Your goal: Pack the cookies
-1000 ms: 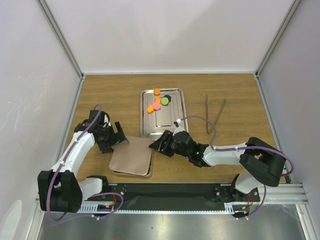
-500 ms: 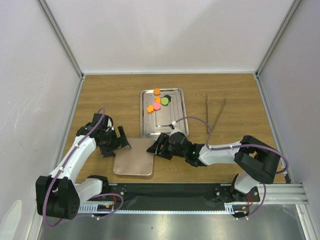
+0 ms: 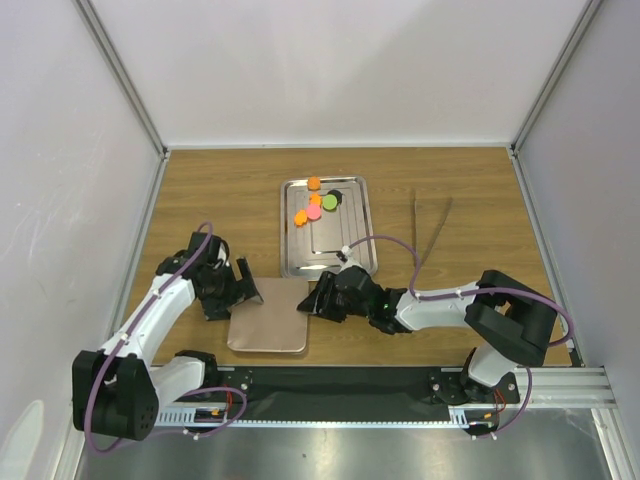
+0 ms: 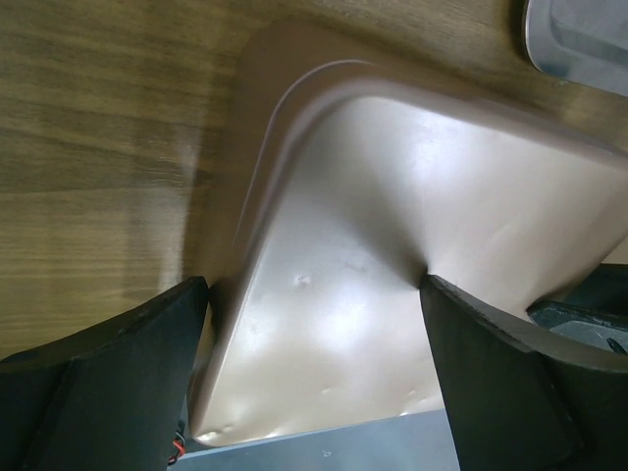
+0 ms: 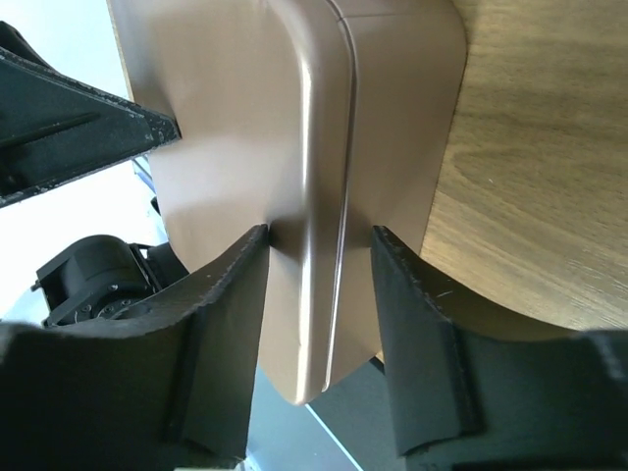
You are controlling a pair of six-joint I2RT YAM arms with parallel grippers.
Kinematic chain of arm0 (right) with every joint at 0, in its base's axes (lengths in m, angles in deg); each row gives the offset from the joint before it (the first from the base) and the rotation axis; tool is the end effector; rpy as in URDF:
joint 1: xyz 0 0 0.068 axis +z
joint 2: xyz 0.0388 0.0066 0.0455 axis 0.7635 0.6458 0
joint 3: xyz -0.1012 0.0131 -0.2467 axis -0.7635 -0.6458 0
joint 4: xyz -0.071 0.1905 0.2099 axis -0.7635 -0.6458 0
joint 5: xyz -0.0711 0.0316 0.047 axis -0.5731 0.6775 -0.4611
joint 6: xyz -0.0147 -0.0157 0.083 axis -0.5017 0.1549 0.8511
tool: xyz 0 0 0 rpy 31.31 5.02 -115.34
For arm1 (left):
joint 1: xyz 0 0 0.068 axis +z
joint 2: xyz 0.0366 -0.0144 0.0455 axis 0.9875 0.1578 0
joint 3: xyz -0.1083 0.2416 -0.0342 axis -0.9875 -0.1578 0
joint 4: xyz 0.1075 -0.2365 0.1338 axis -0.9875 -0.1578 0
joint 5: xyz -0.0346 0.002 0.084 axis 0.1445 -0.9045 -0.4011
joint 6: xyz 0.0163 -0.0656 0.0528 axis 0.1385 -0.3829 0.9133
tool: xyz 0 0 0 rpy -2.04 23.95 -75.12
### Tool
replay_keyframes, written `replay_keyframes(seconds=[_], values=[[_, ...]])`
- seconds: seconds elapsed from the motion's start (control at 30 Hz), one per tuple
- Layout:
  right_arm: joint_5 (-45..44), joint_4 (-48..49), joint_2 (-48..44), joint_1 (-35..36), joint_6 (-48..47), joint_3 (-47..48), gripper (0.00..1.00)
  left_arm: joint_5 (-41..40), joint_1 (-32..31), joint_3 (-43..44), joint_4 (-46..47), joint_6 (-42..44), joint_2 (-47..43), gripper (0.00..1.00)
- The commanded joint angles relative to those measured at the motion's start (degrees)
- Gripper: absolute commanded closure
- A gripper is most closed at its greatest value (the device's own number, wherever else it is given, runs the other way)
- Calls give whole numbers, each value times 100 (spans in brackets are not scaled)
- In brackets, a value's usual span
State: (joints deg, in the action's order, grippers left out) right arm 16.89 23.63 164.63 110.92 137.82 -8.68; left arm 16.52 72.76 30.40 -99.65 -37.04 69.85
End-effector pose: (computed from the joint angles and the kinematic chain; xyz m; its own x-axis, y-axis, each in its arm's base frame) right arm 0.1772 0.3229 0.1054 -0.9093 0.2542 -0.3294 -0.1097 0.6170 0.7793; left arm 0.2176 -0.0473 0.1447 -0.9096 -0.3889 -0.1466 -0.3265 0.8869 -0.3267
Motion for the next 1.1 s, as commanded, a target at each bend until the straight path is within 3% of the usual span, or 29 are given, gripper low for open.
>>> replay_keyframes(seconds=[0.0,0.23,0.5,0.7,1.07], values=[[105,122,-3,143,-71,-40,51,-1,-89,-178,-1,-273,-19,6],[140,35,-82,310,-369,-189,55,-168,-89,-257,-18,-536,-1,8],[61,-440,-389,565,-915,-172,48,-317,-89,-240,-27,-651,-115,9],[254,-387,-355,486,-950,-242,55,-405,-89,-187,-71,-695,-107,8],[1018,-625,-732,-243,-1258,13,37,-687,-80,902,-466,-308,-115,0]])
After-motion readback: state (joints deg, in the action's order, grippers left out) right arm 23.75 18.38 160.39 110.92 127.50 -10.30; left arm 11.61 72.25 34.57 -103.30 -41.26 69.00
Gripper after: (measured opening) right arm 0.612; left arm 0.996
